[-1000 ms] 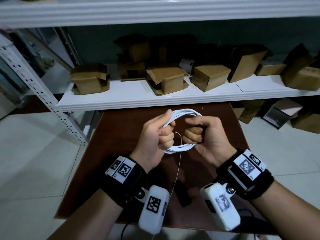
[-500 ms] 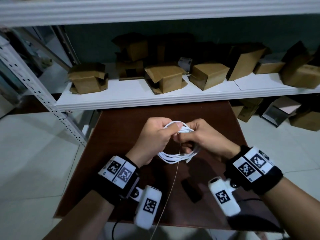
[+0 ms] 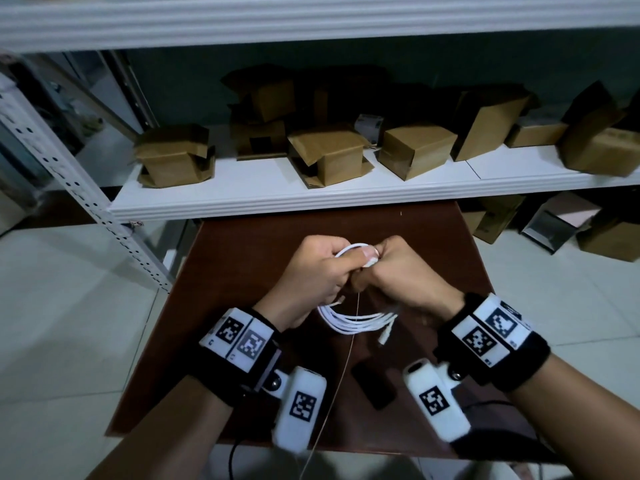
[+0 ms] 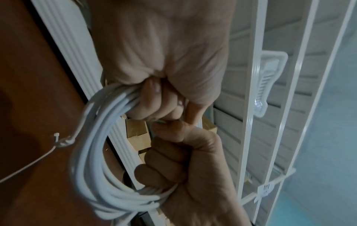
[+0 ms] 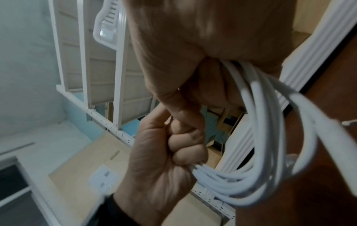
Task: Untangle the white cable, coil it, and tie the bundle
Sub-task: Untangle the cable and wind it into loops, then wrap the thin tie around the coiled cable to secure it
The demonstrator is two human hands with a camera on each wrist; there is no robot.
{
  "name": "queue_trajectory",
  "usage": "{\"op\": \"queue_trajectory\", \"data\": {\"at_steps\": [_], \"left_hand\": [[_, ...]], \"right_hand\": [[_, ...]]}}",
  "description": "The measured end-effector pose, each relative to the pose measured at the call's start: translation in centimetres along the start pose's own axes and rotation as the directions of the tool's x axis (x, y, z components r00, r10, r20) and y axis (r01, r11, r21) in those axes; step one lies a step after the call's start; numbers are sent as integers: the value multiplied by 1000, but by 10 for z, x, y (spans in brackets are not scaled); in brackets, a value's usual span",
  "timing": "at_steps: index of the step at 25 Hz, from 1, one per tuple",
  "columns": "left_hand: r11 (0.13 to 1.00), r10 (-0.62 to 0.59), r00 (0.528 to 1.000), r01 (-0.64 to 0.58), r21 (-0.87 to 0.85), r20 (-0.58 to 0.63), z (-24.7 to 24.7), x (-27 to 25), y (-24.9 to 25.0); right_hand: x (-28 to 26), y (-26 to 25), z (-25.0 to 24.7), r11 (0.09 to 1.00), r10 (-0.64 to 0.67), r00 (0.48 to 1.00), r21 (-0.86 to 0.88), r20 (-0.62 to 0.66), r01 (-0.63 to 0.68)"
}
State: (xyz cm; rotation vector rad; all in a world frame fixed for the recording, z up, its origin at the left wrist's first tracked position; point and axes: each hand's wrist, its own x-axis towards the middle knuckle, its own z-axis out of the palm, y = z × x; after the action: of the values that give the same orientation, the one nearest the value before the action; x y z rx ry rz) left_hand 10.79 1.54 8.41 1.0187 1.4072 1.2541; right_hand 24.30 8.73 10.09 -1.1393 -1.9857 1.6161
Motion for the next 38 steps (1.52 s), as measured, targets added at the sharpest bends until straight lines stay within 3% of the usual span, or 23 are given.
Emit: {"op": "queue_trajectory", "data": {"at_steps": [7, 12, 15, 19, 27, 33, 35, 38], "left_hand": [[936, -3, 1000, 9, -352, 18, -14, 0, -7], [862, 20, 997, -58, -503, -81, -3, 1, -13], [819, -32, 997, -17, -573, -74, -3, 1, -9], [894, -88, 991, 33, -447, -103, -1, -1, 0], [909, -58, 957, -68, -410, -285, -11, -4, 0], [871, -116, 942, -55, -487, -314, -30, -6, -1], [871, -139, 929, -50, -489, -342, -36, -6, -2], [889, -159, 910, -38, -457, -384, -39, -5, -6]], "right_hand": [[6, -4, 1, 876, 48, 994, 482, -102, 7], [9, -4, 3, 813, 77, 990, 582, -121, 8], [9, -2, 6, 816, 57, 993, 577, -106, 15], [11, 4, 4, 840, 36, 994, 542, -105, 27], [12, 5, 0, 892, -73, 991, 451, 109, 16], [20, 3, -8, 900, -204, 978, 401, 35, 173], [26, 6, -13, 909, -175, 985, 383, -11, 166], [28, 13, -6, 949, -218, 975, 227, -28, 219]]}}
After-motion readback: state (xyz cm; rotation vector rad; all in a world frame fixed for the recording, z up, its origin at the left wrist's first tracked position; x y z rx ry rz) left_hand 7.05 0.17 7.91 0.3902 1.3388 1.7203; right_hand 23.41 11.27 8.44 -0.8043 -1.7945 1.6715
